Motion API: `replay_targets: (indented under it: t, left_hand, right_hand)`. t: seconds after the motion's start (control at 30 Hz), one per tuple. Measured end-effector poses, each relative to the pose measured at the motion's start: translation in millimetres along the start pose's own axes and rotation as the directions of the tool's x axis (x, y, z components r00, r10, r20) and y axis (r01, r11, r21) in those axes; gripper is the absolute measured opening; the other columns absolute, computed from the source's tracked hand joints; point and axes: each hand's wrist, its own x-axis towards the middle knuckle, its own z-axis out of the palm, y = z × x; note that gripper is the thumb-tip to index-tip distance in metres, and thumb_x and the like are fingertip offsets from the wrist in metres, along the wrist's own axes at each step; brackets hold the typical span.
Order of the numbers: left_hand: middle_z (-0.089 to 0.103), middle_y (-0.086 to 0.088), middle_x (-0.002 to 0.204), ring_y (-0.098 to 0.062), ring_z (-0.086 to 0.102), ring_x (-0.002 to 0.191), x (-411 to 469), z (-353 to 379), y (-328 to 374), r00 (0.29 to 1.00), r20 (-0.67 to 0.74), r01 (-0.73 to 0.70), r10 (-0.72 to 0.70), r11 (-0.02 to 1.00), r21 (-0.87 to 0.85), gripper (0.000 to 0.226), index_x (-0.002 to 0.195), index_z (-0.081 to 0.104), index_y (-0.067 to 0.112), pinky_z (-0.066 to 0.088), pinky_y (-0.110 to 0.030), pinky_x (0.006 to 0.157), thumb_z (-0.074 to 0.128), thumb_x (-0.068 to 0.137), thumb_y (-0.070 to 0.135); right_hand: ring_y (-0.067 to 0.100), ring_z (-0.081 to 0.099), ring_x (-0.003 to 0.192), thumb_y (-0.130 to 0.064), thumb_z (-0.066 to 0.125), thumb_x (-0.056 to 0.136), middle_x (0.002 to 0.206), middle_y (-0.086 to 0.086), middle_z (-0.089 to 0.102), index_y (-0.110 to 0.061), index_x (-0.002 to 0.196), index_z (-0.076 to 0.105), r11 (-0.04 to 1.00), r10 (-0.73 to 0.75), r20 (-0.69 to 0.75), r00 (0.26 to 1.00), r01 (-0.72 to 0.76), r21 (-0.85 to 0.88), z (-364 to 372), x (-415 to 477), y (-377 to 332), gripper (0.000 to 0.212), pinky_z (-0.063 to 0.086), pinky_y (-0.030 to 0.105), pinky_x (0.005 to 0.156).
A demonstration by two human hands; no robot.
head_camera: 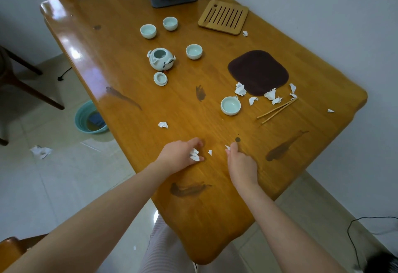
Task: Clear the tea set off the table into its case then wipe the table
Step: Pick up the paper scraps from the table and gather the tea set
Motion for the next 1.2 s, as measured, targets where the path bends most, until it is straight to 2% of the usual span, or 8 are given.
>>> replay_targets:
  t: [0.1,0.2,0.3,0.43,0.57,0.7,1.0,1.2]
  left_hand:
    - [0.059,0.004,0.081,-0.016,0.058,0.077,10,9,21,1.0,-0.024,-0.008,0.009,0.998,0.057,0.037,0.122,0.046,0.035,0.049,-0.031,0.062,0.053,0.092,0.054]
    - [0.06,0.002,0.082,-0.018,0.059,0.074,13,17,29,0.997,-0.079,0.005,0.0,0.998,0.061,0.027,0.116,0.048,0.031,0.045,-0.031,0.057,0.048,0.096,0.049]
    - [0.064,0.001,0.091,-0.017,0.059,0.08,13,23,29,0.991,-0.135,-0.001,0.002,1.0,0.006,0.022,0.107,0.056,0.027,0.042,-0.029,0.06,0.047,0.097,0.045]
    - [0.061,0.006,0.096,-0.014,0.058,0.088,11,28,24,0.98,-0.199,-0.009,-0.02,0.989,-0.146,0.018,0.102,0.059,0.024,0.044,-0.027,0.064,0.055,0.094,0.041]
    - [0.057,0.01,0.09,-0.011,0.055,0.079,2,23,8,0.973,-0.207,0.042,-0.1,0.963,-0.266,0.033,0.106,0.05,0.028,0.036,-0.023,0.056,0.066,0.085,0.047]
    - [0.062,0.009,0.107,-0.012,0.058,0.092,-4,20,-15,0.977,-0.173,0.078,-0.124,0.964,-0.253,0.04,0.118,0.053,0.035,0.046,-0.025,0.067,0.065,0.084,0.052]
    - [0.06,0.012,0.098,-0.011,0.057,0.089,7,24,5,0.957,-0.267,0.06,-0.11,0.98,-0.19,0.014,0.107,0.059,0.033,0.043,-0.024,0.062,0.059,0.093,0.033]
    - [0.051,0.005,0.105,-0.014,0.053,0.077,12,26,8,0.959,-0.267,0.059,-0.097,0.988,-0.145,0.015,0.108,0.055,0.02,0.037,-0.025,0.056,0.049,0.095,0.016]
  right_hand:
    - [0.012,0.05,0.056,-0.035,0.027,0.105,0.071,-0.003,0.055,-0.015,0.119,0.042,1.0,-0.001,-0.005,1.0,0.001,0.0,0,0,0,0.029,0.039,0.023,0.047]
    - [0.013,0.049,0.056,-0.034,0.028,0.105,0.072,-0.003,0.056,-0.015,0.121,0.042,1.0,-0.009,-0.005,1.0,0.009,-0.002,1,1,0,0.028,0.034,0.022,0.044]
    - [0.013,0.052,0.058,-0.034,0.027,0.105,0.078,0.0,0.064,-0.015,0.122,0.042,1.0,-0.002,0.0,1.0,0.002,-0.007,1,1,0,0.03,0.047,0.027,0.052]
    - [0.012,0.052,0.057,-0.034,0.028,0.105,0.072,-0.003,0.055,-0.015,0.121,0.043,1.0,-0.004,-0.002,1.0,0.004,0.013,0,-1,0,0.029,0.046,0.025,0.052]
    - [0.01,0.051,0.057,-0.035,0.028,0.105,0.072,-0.004,0.055,-0.016,0.121,0.043,1.0,-0.006,-0.018,1.0,0.006,0.01,0,-1,0,0.029,0.04,0.022,0.048]
    - [0.011,0.049,0.054,-0.035,0.027,0.105,0.069,-0.005,0.051,-0.015,0.119,0.044,1.0,-0.009,-0.031,0.999,0.009,0.003,1,-1,0,0.029,0.029,0.021,0.043]
    - [0.009,0.054,0.057,-0.034,0.028,0.105,0.071,-0.006,0.052,-0.016,0.123,0.042,1.0,-0.011,0.021,1.0,0.01,0.025,-2,-2,0,0.029,0.051,0.025,0.055]
    - [0.011,0.056,0.058,-0.034,0.026,0.105,0.072,-0.005,0.054,-0.016,0.121,0.042,1.0,-0.018,0.02,1.0,0.017,0.009,-1,-1,0,0.029,0.05,0.025,0.054]
